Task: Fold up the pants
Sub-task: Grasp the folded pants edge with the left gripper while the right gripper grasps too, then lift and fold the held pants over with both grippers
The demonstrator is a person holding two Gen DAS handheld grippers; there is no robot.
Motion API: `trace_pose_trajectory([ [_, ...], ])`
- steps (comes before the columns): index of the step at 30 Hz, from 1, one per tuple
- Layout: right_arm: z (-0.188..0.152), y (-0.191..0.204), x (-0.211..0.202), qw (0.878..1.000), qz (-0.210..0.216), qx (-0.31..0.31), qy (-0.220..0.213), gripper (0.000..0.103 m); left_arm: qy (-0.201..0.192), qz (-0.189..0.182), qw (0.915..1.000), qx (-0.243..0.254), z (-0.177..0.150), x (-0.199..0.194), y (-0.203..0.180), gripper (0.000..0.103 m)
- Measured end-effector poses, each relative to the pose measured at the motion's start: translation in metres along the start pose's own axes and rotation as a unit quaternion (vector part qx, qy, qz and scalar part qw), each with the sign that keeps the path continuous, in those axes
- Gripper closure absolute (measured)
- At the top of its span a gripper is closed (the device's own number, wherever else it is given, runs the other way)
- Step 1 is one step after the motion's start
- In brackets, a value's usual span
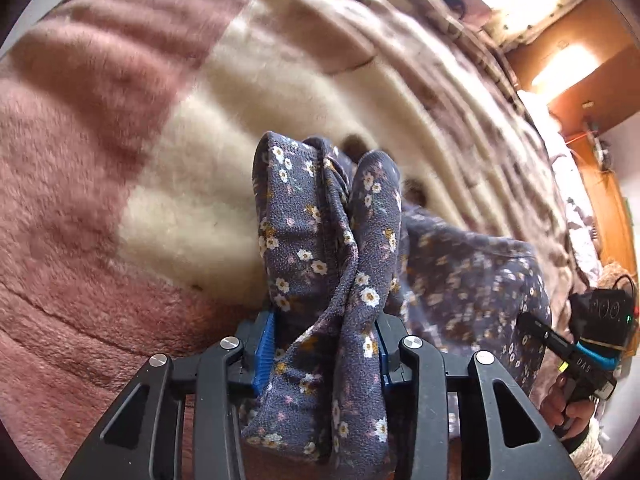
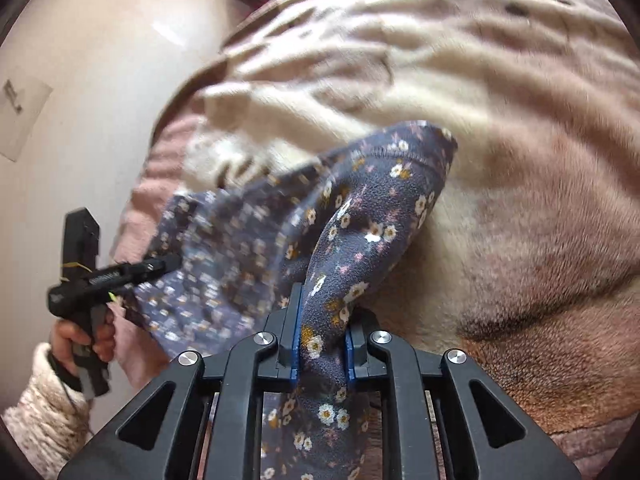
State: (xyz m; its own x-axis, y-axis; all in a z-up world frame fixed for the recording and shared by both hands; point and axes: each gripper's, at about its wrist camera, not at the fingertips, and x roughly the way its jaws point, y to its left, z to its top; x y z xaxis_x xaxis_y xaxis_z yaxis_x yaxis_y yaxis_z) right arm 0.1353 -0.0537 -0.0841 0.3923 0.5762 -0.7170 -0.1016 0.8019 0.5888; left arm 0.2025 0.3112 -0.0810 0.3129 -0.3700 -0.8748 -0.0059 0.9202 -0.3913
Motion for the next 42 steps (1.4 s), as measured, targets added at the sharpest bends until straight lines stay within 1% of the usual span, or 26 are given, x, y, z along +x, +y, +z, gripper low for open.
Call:
trace_pose_trajectory([
  [1, 0.004, 0.003, -0.006, 1.0, 0.008, -0.002, -0.009, 0.088, -0.007, -0.008, 0.9999, 0.006, 0.003, -0.005, -0.006, 0.065],
  [5, 0.028, 0.021, -0.025, 0.999, 0.018, -0.033, -0.036, 0.088, -0.04, -0.017, 0.9988, 0.02, 0.018, -0.023, -0.019, 0.065],
  [10, 0.071, 0.032, -0.03, 0.996, 0.02, -0.054, -0.061, 0.088, -0.082, -0.018, 0.9963, 0.019, 0.056, -0.031, -0.029, 0.065],
  [14, 0.106, 0.023, -0.022, 0.995, 0.011, -0.065, -0.07, 0.088, -0.091, -0.019, 0.9956, 0.012, 0.088, -0.022, -0.029, 0.065],
  [17, 0.126, 0.016, -0.015, 0.995, 0.004, -0.068, -0.075, 0.088, -0.093, -0.01, 0.9954, 0.022, 0.11, -0.014, -0.034, 0.065],
  [21, 0.152, 0.006, -0.007, 0.995, 0.001, -0.063, -0.081, 0.088, -0.101, -0.011, 0.9943, 0.032, 0.124, -0.011, -0.036, 0.065],
  [22, 0.153, 0.002, -0.01, 0.995, 0.001, -0.064, -0.082, 0.088, -0.102, -0.01, 0.9942, 0.033, 0.126, -0.01, -0.037, 0.065],
  [26, 0.156, 0.005, -0.007, 0.994, 0.007, -0.079, -0.068, 0.088, -0.1, 0.0, 0.9946, 0.026, 0.118, -0.018, -0.026, 0.065],
  [29, 0.152, 0.015, -0.002, 0.994, 0.02, -0.087, -0.056, 0.088, -0.106, 0.005, 0.9944, 0.002, 0.1, -0.038, -0.004, 0.065],
  [31, 0.146, 0.025, -0.001, 0.994, 0.041, -0.086, -0.046, 0.088, -0.109, 0.012, 0.9939, -0.016, 0.083, -0.055, 0.012, 0.064],
  [34, 0.129, 0.043, -0.005, 0.993, 0.069, -0.091, -0.03, 0.088, -0.103, 0.029, 0.9936, -0.037, 0.049, -0.079, 0.035, 0.064],
  [35, 0.123, 0.048, -0.008, 0.992, 0.076, -0.095, -0.025, 0.088, -0.095, 0.033, 0.994, -0.042, 0.038, -0.086, 0.043, 0.064],
  [37, 0.107, 0.055, -0.015, 0.991, 0.092, -0.093, -0.013, 0.088, -0.088, 0.051, 0.9937, -0.046, 0.021, -0.096, 0.056, 0.064],
  [39, 0.086, 0.057, -0.02, 0.991, 0.106, -0.083, 0.01, 0.088, -0.086, 0.059, 0.9931, -0.054, 0.01, -0.104, 0.065, 0.064],
  [42, 0.06, 0.063, -0.019, 0.99, 0.104, -0.087, 0.033, 0.088, -0.087, 0.064, 0.9919, -0.067, -0.003, -0.115, 0.079, 0.064],
])
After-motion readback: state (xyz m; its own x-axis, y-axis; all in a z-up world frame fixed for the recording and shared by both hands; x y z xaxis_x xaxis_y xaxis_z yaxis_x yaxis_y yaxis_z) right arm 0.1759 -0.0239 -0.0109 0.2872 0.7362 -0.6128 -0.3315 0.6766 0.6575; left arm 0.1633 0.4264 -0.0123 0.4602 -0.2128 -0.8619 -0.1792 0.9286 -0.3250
